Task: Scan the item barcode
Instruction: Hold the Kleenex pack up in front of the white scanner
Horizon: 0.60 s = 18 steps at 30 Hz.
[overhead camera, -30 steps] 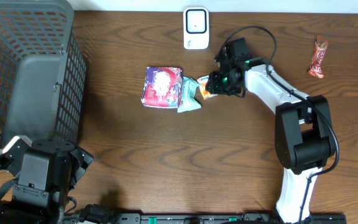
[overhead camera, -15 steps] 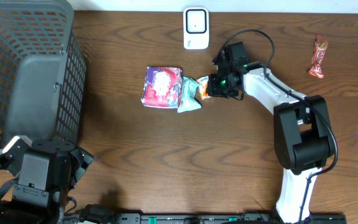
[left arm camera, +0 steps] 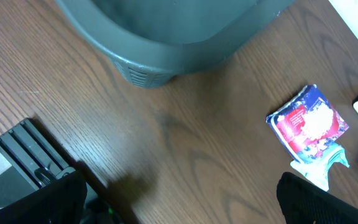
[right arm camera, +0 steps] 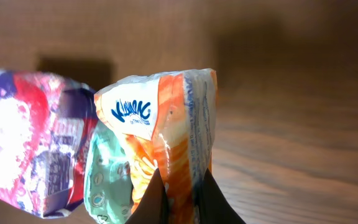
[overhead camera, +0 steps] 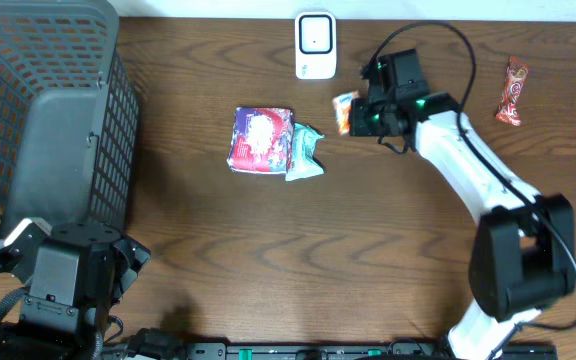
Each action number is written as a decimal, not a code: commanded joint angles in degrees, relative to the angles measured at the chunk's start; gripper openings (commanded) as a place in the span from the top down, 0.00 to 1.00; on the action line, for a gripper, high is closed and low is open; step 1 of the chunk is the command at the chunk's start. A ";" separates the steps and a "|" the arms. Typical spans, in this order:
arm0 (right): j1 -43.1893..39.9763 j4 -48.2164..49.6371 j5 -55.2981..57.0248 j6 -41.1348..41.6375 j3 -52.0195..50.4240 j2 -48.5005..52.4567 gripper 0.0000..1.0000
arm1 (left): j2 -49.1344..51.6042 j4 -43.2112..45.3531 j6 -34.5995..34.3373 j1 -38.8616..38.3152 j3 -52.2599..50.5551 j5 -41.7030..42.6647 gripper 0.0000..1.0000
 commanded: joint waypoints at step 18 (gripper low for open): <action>1.60 33.94 18.99 -12.31 0.13 -2.84 0.99 | 0.11 -0.17 -0.92 0.09 -0.07 -0.76 0.02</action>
